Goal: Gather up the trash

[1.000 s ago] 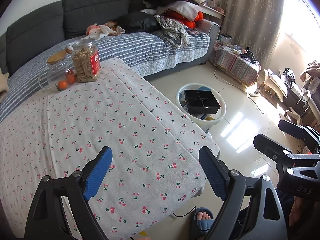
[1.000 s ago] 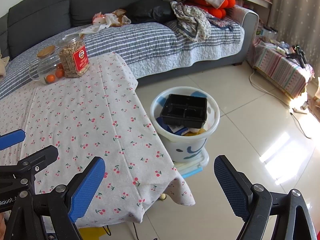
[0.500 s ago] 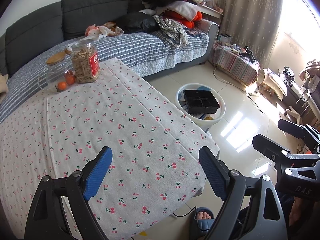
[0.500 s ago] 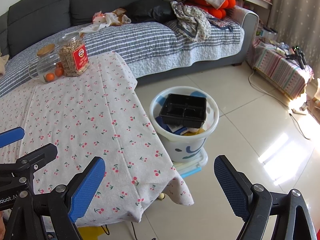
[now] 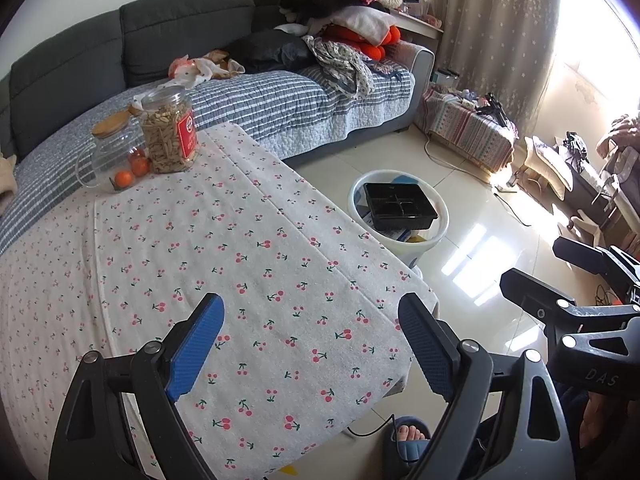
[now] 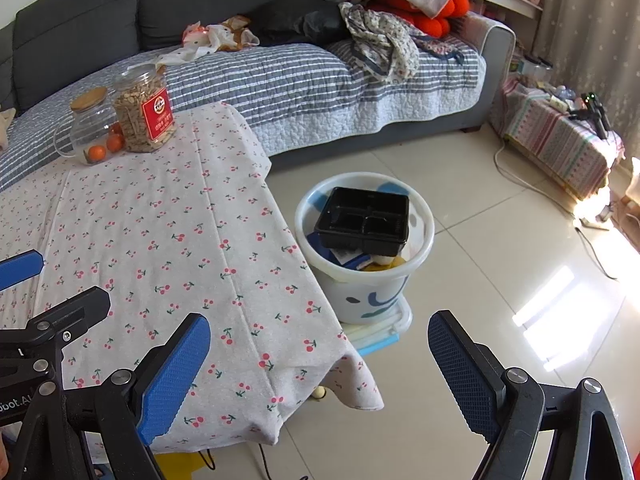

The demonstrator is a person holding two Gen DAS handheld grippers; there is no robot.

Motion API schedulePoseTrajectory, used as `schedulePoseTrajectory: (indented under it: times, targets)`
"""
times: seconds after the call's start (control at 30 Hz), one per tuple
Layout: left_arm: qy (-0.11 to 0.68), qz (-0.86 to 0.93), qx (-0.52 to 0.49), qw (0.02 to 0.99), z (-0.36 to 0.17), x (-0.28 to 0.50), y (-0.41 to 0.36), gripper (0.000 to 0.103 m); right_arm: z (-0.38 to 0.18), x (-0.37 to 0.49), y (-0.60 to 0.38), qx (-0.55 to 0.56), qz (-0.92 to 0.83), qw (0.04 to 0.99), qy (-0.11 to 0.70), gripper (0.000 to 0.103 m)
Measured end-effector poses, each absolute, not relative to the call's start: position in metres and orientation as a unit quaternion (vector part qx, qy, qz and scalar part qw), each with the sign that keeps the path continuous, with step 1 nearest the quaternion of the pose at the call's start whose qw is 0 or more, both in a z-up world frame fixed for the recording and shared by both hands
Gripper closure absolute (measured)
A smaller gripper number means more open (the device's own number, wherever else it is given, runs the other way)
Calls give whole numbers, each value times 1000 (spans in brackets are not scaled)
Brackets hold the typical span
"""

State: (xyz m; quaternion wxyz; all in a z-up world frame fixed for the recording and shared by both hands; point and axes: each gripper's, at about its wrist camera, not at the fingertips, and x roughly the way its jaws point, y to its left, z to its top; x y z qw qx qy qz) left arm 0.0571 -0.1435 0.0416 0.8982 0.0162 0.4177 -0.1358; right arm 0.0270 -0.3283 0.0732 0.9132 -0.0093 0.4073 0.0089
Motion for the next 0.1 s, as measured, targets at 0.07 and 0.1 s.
schedulePoseTrajectory:
  times: [0.07,0.1]
  targets:
    - [417,-136,16,898,42,57,-143,12,73,27,-328,-9,8,913,407,11]
    - [417,-136,16,898,42,57,-143,12,73,27,-329,-9,8,913,408,11]
